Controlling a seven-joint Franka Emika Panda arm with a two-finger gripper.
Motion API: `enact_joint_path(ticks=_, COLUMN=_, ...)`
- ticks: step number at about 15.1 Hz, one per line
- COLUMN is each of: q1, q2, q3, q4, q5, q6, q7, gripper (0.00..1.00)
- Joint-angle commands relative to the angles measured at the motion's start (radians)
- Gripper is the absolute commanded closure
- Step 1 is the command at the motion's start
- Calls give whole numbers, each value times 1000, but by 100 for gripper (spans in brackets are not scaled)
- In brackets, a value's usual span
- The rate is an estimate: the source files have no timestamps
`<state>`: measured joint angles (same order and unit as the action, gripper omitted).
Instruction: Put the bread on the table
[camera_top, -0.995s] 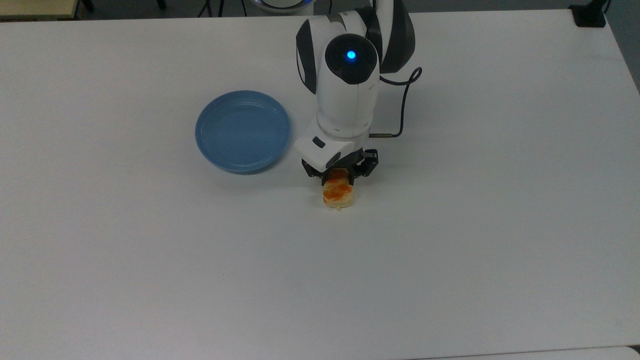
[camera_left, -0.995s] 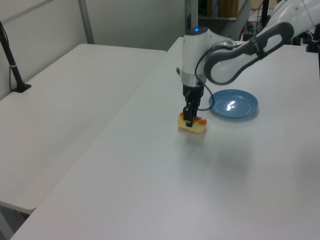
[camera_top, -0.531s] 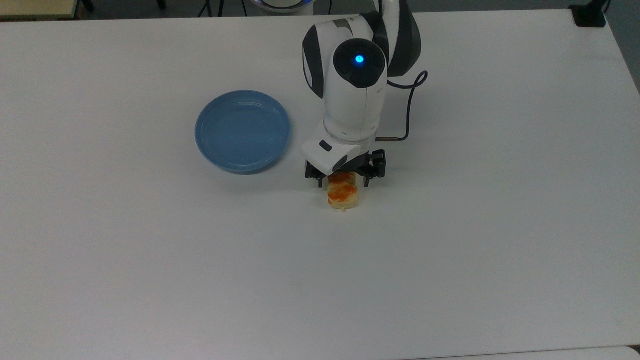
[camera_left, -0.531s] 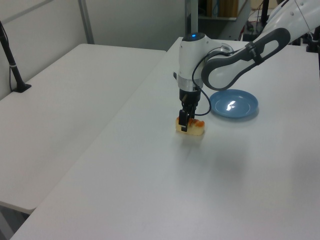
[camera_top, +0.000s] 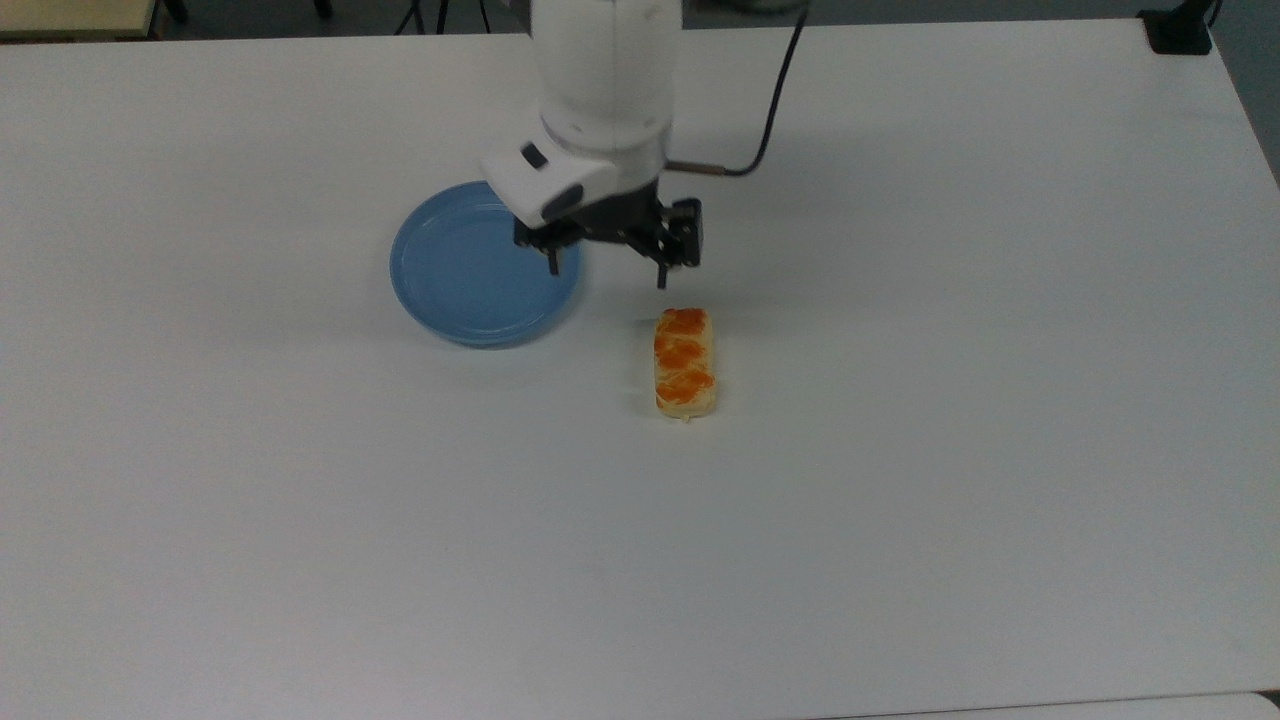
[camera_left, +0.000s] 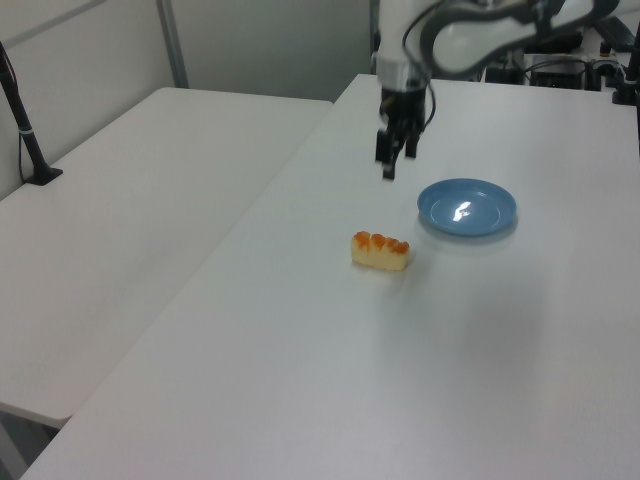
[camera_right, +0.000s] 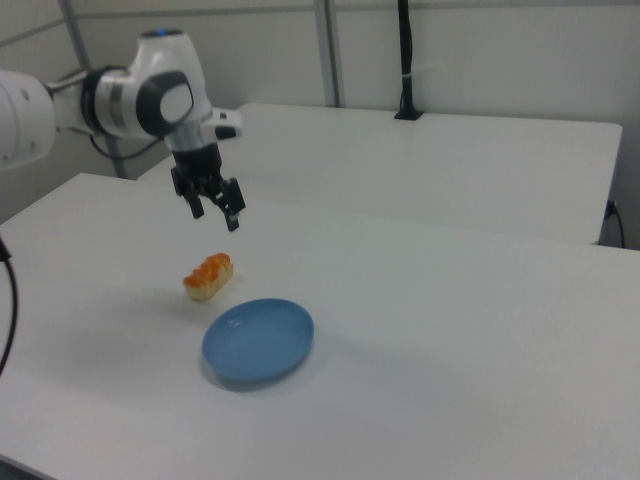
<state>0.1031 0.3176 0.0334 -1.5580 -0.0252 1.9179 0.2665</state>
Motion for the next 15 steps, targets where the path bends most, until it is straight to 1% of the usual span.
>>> enact_joint_path(ticks=1, q1=-39, q2=-182, q3=-43, q4=-34, q5=30, q6=-164, q7=8, gripper=0)
enact_joint_path(ticks=5, q1=-43, q2=-319, q3=-128, q4=-46, q5=31, q6=-282, q7=2, gripper=0)
enact_joint_path(ticks=6, q1=-45, q2=-346, q3=-141, q4=-56, q5=31, q6=-305, q7=-13, gripper=0)
enact_joint_path(ticks=7, q1=-51, q2=-374, q3=-156, q4=-78, q5=31, q6=-321, q7=-59, gripper=0)
enact_joint_path(ticks=10, q1=-86, q2=-388, q3=-162, q4=-80, q5=31, q6=-309, q7=-156, gripper=0)
enact_joint_path(ticks=13, q1=-100, q2=-391, q3=-162, q4=-80, q5=31, q6=-284, q7=-255, gripper=0)
enact_joint_path(ticks=15, q1=-102, q2=-390, q3=-162, q4=-80, q5=31, q6=-278, q7=-251, gripper=0)
